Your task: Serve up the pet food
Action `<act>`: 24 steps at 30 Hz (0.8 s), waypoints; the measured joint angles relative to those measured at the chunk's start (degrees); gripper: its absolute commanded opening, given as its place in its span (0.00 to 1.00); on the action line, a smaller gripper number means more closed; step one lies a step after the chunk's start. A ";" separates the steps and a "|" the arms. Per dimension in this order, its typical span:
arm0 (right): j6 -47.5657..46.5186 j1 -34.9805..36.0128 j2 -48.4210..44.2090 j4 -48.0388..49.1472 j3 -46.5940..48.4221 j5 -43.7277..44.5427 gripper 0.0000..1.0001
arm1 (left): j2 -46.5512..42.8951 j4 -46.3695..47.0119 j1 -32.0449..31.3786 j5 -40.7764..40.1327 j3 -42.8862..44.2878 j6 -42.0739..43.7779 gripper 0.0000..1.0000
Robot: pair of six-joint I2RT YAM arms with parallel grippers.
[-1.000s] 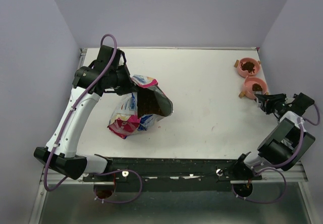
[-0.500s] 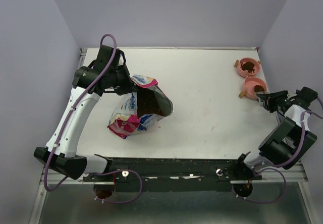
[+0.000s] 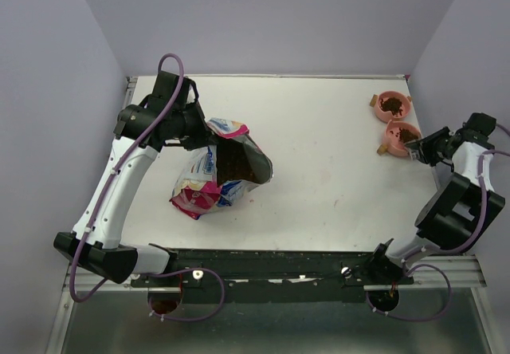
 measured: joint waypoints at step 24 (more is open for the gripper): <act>-12.13 17.64 7.13 -17.31 16.17 29.97 0.00 | 0.26 0.11 0.68 0.72 0.04 0.00 0.00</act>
